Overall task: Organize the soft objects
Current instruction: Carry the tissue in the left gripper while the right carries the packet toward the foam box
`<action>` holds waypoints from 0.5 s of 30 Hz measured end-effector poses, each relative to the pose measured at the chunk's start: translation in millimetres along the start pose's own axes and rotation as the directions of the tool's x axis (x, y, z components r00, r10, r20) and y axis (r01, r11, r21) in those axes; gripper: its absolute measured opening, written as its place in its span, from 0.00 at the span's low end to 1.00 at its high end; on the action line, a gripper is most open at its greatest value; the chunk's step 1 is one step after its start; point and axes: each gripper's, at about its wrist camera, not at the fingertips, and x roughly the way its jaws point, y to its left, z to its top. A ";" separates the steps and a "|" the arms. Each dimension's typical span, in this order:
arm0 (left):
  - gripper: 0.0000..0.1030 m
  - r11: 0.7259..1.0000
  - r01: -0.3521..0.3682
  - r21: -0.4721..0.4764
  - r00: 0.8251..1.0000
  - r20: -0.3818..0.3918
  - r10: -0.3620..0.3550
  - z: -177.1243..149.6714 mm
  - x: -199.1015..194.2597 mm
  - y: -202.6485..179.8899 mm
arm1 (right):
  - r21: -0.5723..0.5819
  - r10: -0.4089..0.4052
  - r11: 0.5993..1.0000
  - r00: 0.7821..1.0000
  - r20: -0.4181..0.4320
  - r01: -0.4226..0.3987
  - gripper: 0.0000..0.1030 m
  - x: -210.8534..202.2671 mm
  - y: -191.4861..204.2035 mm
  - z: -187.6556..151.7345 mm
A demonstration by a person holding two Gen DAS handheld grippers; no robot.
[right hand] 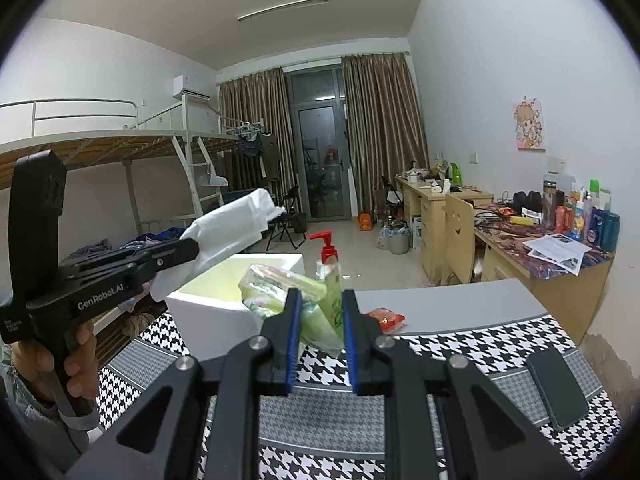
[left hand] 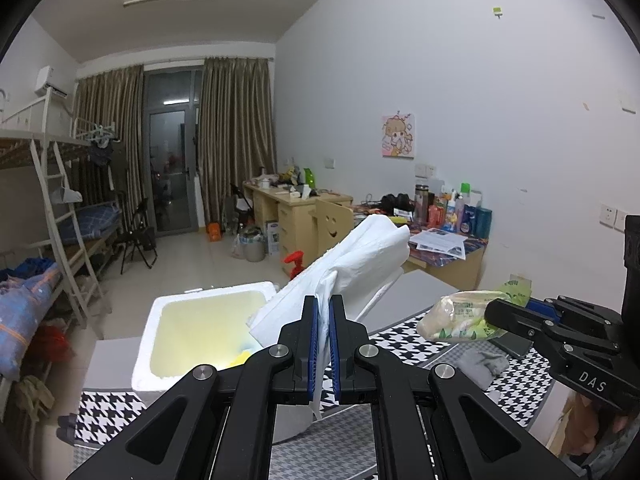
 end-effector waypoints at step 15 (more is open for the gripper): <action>0.06 0.998 -0.063 -0.007 0.998 -0.003 0.063 3.6 3.1 16.3 | -0.012 0.016 1.000 1.000 -0.014 -0.017 0.23 19.9 10.5 14.9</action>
